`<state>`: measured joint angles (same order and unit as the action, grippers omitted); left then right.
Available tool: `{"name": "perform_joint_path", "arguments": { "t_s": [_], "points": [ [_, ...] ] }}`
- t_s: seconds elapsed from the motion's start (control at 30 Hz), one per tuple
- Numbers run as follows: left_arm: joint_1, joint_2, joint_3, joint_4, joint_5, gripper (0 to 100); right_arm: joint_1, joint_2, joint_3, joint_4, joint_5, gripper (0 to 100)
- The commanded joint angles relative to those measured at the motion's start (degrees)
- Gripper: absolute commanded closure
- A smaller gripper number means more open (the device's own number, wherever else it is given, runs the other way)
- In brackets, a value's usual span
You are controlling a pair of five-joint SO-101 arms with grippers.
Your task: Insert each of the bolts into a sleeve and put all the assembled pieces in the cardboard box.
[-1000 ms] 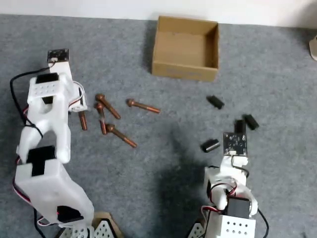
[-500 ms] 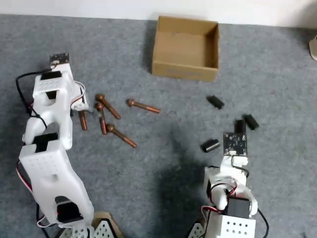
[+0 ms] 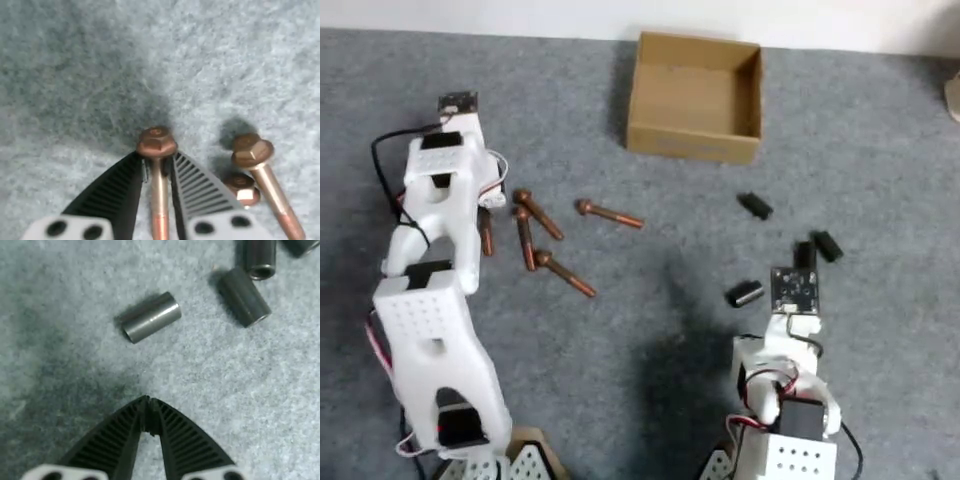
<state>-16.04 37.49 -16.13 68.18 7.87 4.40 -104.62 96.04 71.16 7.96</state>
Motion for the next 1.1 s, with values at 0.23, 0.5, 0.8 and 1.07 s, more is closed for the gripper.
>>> {"name": "perform_joint_path", "arguments": {
  "t_s": [0.23,0.5,0.8,1.07],
  "points": [
    [2.7,-9.8,-4.6,24.6,-0.1,99,-4.0,-0.5,8.8,0.0,0.5,98.9],
    [2.9,-22.4,-3.2,30.2,0.2,99,-3.9,-0.6,8.8,-6.3,0.5,98.8],
    [3.3,-37.6,13.9,29.8,-0.2,99,-3.9,-0.5,5.4,-2.2,0.2,82.4],
    [4.4,-47.8,26.7,25.3,-0.2,99,-1.0,-0.3,-11.4,3.3,0.5,82.4]
  ]
}}
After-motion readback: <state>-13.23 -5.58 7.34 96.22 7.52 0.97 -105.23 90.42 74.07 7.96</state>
